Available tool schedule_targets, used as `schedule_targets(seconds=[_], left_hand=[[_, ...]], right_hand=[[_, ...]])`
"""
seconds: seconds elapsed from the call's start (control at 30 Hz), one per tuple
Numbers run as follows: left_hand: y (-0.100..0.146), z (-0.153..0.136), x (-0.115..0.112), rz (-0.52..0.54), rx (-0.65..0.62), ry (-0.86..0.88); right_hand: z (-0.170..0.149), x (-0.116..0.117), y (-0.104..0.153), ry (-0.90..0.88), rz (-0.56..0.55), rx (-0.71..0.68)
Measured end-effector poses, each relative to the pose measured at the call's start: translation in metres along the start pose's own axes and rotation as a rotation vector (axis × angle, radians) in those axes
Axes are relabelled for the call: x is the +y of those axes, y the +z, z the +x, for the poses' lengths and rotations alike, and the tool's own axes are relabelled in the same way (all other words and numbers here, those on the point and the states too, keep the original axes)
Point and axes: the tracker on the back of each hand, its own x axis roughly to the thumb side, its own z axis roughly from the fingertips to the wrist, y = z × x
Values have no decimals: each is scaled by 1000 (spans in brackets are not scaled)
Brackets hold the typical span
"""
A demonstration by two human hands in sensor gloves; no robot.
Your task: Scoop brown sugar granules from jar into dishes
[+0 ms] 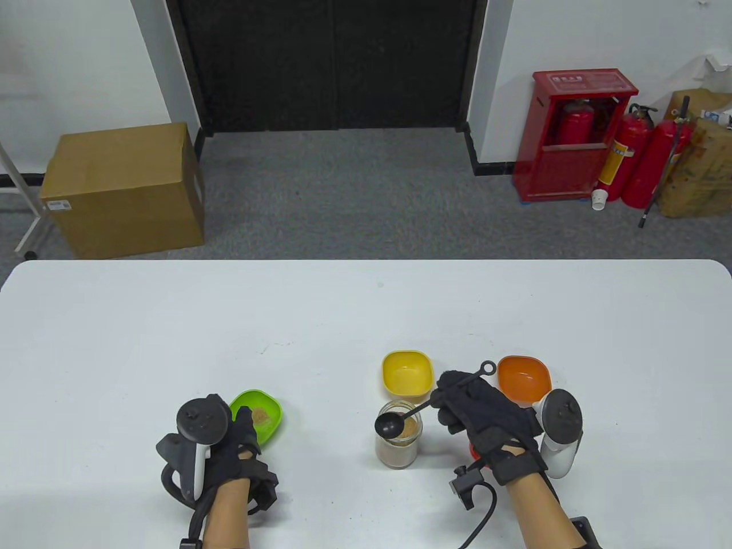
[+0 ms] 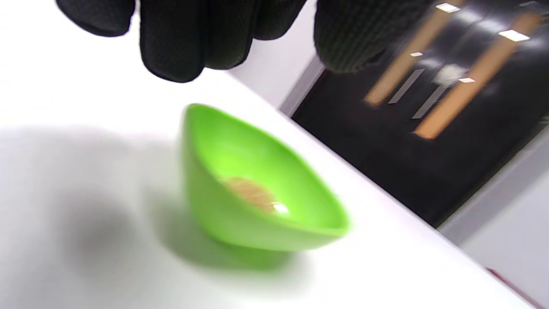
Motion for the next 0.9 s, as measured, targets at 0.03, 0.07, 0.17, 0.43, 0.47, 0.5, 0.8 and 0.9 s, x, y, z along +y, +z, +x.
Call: schedule_targets(seconds=[0.03, 0.07, 0.17, 0.43, 0.47, 0.5, 0.8, 0.9], left_hand=[[3, 5, 1, 8, -19, 1], [7, 13, 1, 6, -77, 4], [20, 34, -2, -31, -221, 65], [54, 82, -15, -187, -646, 175], [57, 86, -18, -230, -680, 207], [59, 89, -20, -265, -698, 228], [72, 103, -45, -501, -734, 328], [73, 104, -49, -505, -725, 335]], right_hand=[[1, 1, 0, 3, 5, -3], [2, 4, 0, 8, 17, -8], [4, 11, 0, 39, 51, -19], [2, 35, 2, 173, 175, -23], [2, 38, 2, 190, 185, -25], [2, 41, 2, 207, 192, -29], [5, 62, 8, 292, 244, -61], [6, 66, 8, 303, 259, -64]])
